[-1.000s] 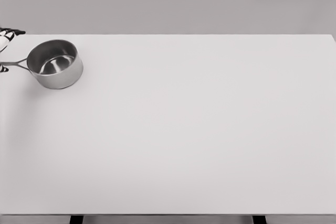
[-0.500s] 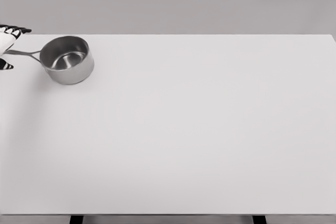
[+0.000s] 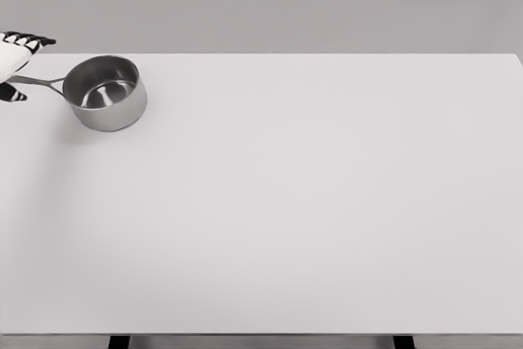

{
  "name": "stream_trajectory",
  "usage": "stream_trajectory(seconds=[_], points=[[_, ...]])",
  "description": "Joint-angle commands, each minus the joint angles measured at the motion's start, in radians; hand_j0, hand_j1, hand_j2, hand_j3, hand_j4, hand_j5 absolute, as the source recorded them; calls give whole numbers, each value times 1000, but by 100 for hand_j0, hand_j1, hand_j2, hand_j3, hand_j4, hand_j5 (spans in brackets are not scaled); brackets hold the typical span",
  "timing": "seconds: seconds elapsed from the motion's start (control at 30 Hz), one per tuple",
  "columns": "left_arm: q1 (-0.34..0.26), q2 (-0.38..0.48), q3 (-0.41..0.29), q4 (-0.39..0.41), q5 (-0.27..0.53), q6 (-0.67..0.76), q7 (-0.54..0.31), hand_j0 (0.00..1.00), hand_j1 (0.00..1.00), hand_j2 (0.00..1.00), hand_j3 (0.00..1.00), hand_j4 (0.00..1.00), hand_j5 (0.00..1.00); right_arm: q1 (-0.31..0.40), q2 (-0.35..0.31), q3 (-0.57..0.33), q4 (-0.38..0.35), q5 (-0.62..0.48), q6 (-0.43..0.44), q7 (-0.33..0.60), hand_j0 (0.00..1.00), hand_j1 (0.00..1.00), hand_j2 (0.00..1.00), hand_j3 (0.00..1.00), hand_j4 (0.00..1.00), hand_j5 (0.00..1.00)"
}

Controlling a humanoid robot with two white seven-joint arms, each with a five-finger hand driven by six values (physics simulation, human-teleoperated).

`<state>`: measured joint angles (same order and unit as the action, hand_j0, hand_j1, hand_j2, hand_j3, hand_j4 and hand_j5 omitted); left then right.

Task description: Rotate pot handle

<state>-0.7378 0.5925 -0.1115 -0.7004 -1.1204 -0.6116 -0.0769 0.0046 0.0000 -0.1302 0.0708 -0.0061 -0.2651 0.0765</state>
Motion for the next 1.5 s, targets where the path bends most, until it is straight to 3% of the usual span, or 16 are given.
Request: stream_trajectory(seconds=[0.0, 0.17, 0.27, 0.43, 0.73, 0.8, 0.87, 0.97, 1.07, 1.1, 1.17, 1.47], points=[[0, 13, 1, -1, 10, 1, -1, 100, 100, 100, 100, 100, 100, 0, 0, 0, 0, 0, 0, 0, 100, 100, 100, 100, 100, 100], [8, 13, 3, -14, 22, 1, -11, 100, 100, 100, 100, 100, 100, 0, 0, 0, 0, 0, 0, 0, 100, 100, 100, 100, 100, 100], [34, 16, 4, -97, 40, 1, -14, 100, 100, 100, 100, 100, 100, 0, 0, 0, 0, 0, 0, 0, 100, 100, 100, 100, 100, 100], [51, 23, 7, -123, 67, 1, -15, 100, 100, 100, 100, 100, 100, 0, 0, 0, 0, 0, 0, 0, 100, 100, 100, 100, 100, 100], [149, 87, 9, -244, 166, 1, -34, 100, 100, 100, 100, 100, 100, 0, 0, 0, 0, 0, 0, 0, 100, 100, 100, 100, 100, 100], [190, 92, 10, -329, 200, 1, -44, 100, 100, 100, 100, 100, 100, 0, 0, 0, 0, 0, 0, 0, 100, 100, 100, 100, 100, 100], [242, 138, 9, -439, 284, 1, -60, 100, 100, 100, 100, 100, 100, 0, 0, 0, 0, 0, 0, 0, 100, 100, 100, 100, 100, 100], [356, 227, 4, -701, 458, 1, -60, 100, 100, 100, 100, 100, 100, 0, 0, 0, 0, 0, 0, 0, 100, 100, 100, 100, 100, 100], [472, 239, 10, -970, 490, 1, -58, 100, 100, 100, 100, 100, 100, 0, 0, 0, 0, 0, 0, 0, 100, 100, 100, 100, 100, 100], [497, 236, 10, -1002, 502, 1, -58, 100, 100, 100, 100, 100, 100, 0, 0, 0, 0, 0, 0, 0, 100, 100, 100, 100, 100, 100], [525, 208, 10, -1004, 560, 1, -60, 100, 100, 100, 100, 100, 100, 0, 0, 0, 0, 0, 0, 0, 100, 100, 100, 100, 100, 100], [529, 171, 10, -996, 562, 1, -121, 100, 100, 100, 100, 100, 100, 0, 0, 0, 0, 0, 0, 0, 100, 100, 100, 100, 100, 100]])
